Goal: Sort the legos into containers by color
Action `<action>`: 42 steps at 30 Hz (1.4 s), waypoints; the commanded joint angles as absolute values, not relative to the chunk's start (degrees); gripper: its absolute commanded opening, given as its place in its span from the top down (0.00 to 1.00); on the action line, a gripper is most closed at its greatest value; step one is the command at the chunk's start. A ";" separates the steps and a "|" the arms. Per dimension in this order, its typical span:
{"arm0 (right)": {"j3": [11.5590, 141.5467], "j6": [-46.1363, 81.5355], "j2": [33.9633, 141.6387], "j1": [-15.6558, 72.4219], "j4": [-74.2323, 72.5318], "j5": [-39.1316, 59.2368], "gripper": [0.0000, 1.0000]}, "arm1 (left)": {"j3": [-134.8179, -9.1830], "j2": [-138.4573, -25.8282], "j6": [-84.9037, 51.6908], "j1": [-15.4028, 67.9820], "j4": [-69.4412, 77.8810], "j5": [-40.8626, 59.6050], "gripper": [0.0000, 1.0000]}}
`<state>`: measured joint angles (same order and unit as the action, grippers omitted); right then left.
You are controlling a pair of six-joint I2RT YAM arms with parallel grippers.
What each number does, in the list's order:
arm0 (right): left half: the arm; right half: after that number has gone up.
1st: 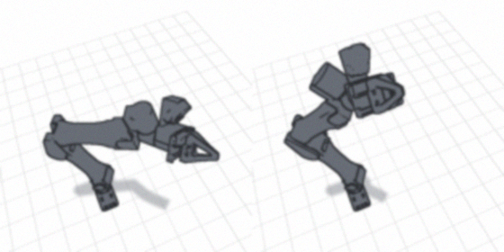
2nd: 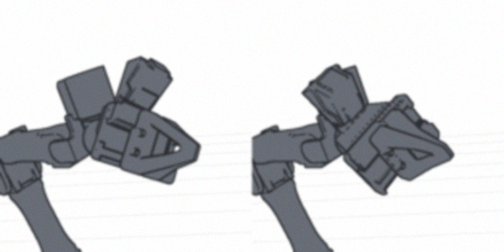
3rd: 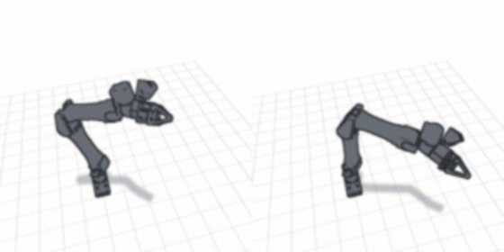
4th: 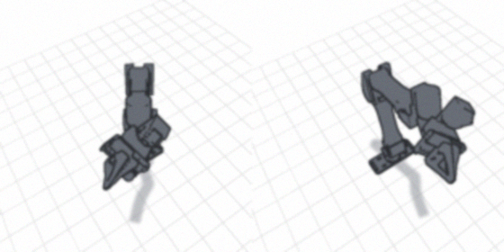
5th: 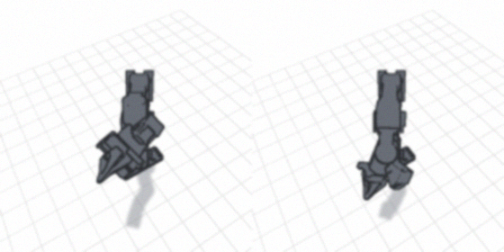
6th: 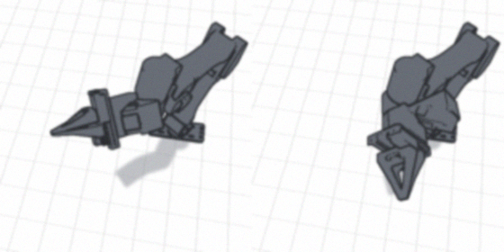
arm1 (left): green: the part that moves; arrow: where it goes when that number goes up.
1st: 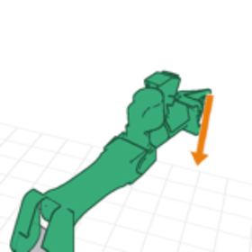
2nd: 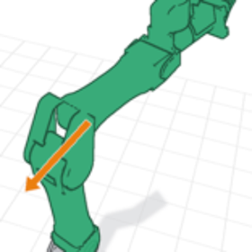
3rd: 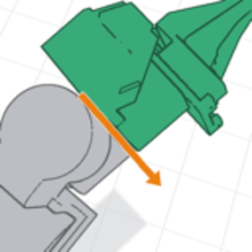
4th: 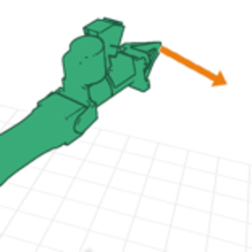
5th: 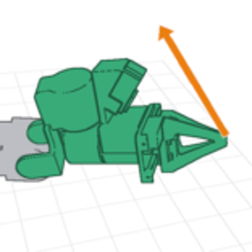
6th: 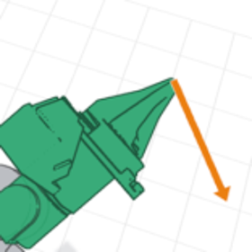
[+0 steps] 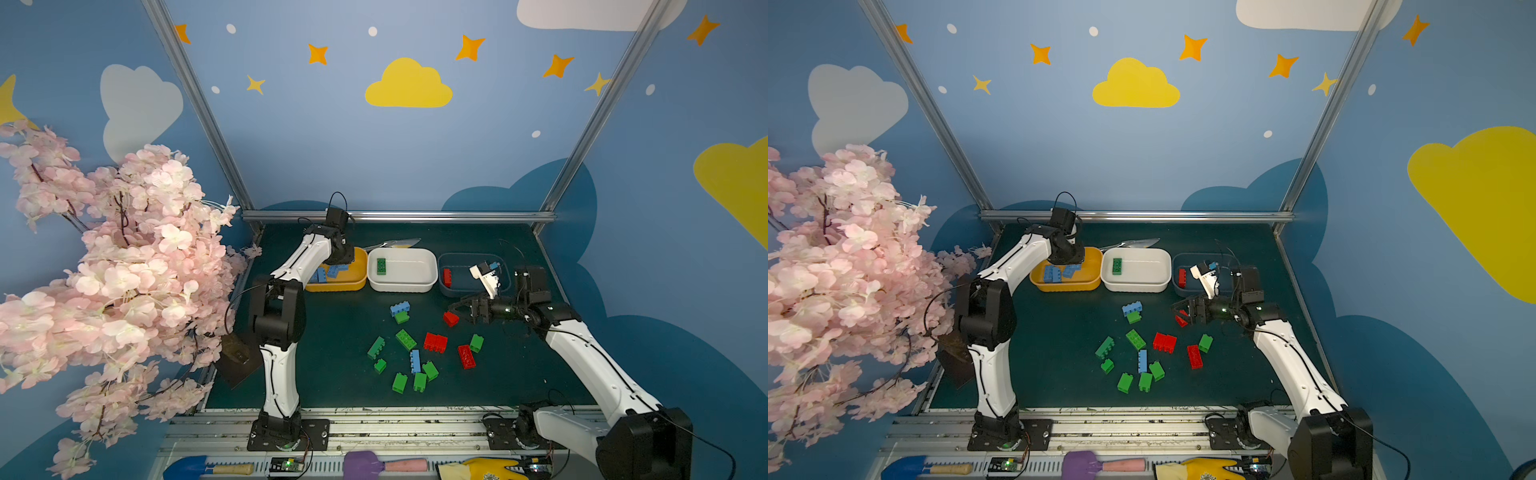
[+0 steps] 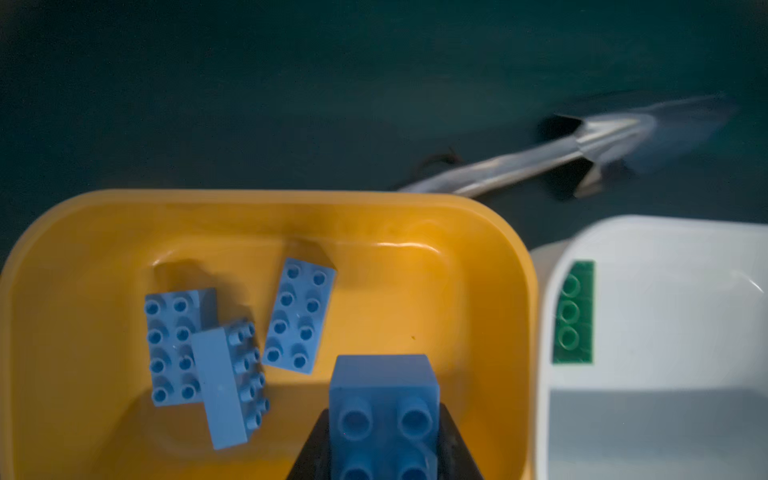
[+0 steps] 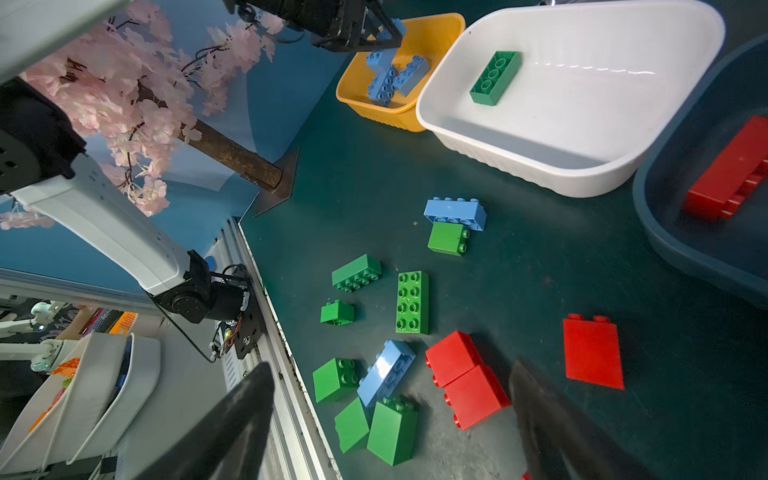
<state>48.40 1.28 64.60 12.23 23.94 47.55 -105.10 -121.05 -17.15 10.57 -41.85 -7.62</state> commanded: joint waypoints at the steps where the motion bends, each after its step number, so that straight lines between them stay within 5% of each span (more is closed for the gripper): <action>1: 47.47 0.99 65.01 12.65 23.47 47.28 0.12 | -110.20 -124.27 -20.20 8.71 -44.91 -8.84 0.70; 14: 47.92 0.11 67.54 12.66 23.40 47.20 0.13 | -114.19 -129.00 -20.81 6.16 -47.90 -11.82 0.67; 23: 48.01 0.08 67.60 12.63 23.55 47.46 0.13 | -114.97 -127.11 -20.78 5.84 -49.78 -12.54 0.44; 27: 48.30 0.09 67.30 12.55 23.72 47.42 0.12 | -113.17 -123.32 -21.09 6.10 -50.62 -9.13 0.42; 42: 47.63 -0.85 64.16 12.48 26.03 47.22 0.12 | -78.46 -93.27 -24.73 23.05 -45.40 1.62 0.29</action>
